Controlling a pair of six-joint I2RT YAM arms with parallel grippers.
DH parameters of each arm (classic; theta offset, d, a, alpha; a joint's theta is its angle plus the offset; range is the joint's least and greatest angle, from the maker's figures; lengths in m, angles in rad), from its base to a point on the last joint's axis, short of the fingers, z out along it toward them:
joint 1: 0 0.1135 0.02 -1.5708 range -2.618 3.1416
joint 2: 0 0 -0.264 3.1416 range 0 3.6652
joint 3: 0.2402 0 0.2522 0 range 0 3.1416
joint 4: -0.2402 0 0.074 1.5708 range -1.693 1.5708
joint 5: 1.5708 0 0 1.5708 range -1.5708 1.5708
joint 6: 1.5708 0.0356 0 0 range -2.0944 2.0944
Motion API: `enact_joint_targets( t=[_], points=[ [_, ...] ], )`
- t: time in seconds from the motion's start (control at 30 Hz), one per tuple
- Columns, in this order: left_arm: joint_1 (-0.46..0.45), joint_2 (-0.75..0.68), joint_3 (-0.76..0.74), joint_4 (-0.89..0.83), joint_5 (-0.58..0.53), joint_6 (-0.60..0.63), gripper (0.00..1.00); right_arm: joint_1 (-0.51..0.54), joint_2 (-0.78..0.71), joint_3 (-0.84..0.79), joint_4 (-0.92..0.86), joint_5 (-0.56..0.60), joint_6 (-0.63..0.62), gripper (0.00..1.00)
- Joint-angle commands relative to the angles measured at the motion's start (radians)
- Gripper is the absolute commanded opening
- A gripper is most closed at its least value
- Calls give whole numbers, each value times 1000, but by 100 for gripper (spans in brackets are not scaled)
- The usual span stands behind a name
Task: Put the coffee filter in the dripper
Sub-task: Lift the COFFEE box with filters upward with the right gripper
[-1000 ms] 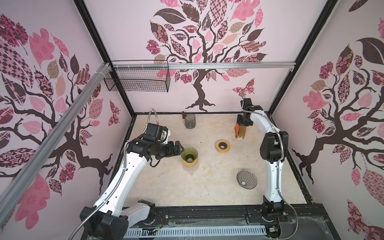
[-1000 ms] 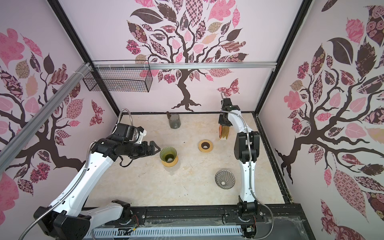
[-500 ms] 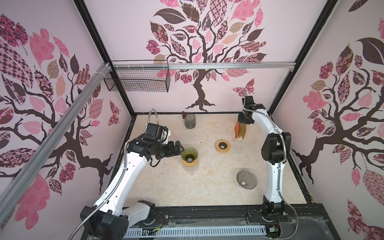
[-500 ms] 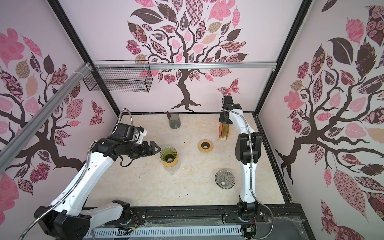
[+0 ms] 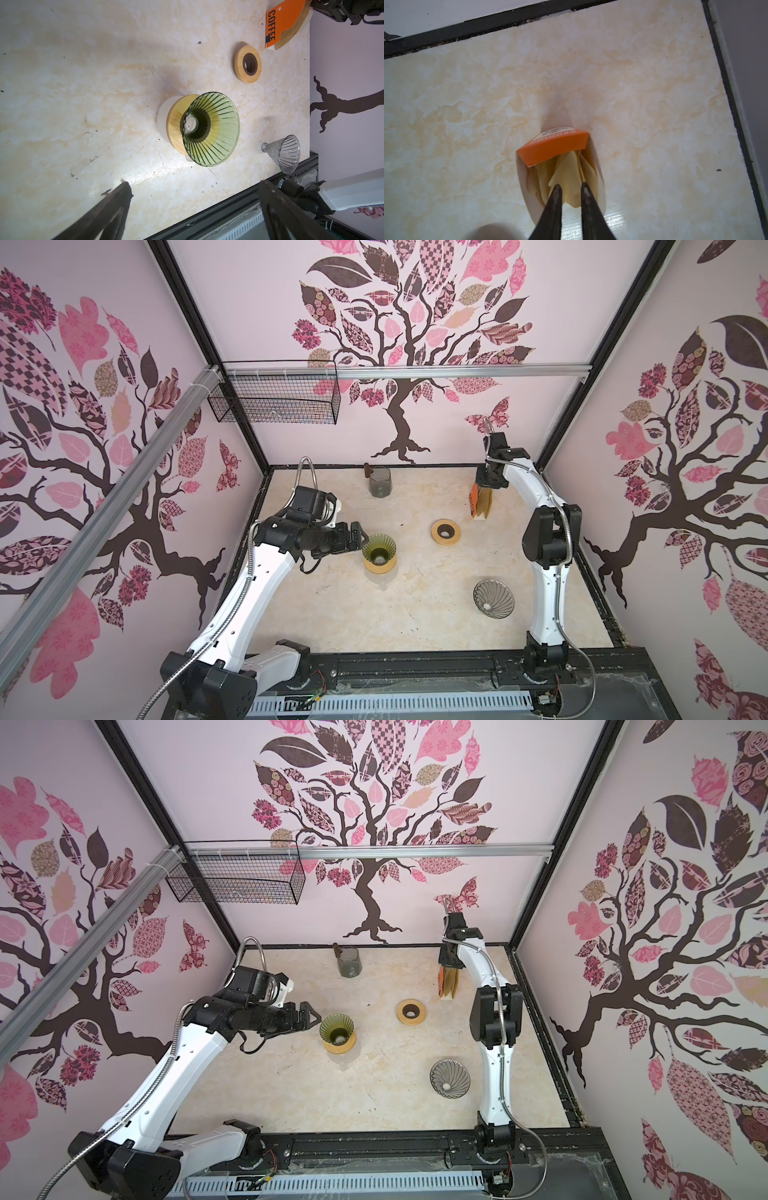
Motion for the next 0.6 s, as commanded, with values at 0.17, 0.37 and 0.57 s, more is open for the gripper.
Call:
enact_joint_targets(
  t=[0.17, 0.37, 0.57],
  points=[
    [5, 10, 17, 7, 6, 7, 98, -7, 47, 75, -27, -2, -15, 19],
    [4, 17, 17, 8, 10, 7, 98, -10, 68, 95, -22, -14, -19, 19],
    [5, 20, 17, 7, 13, 7, 98, -13, 96, 107, -31, 7, -21, 17]
  ],
)
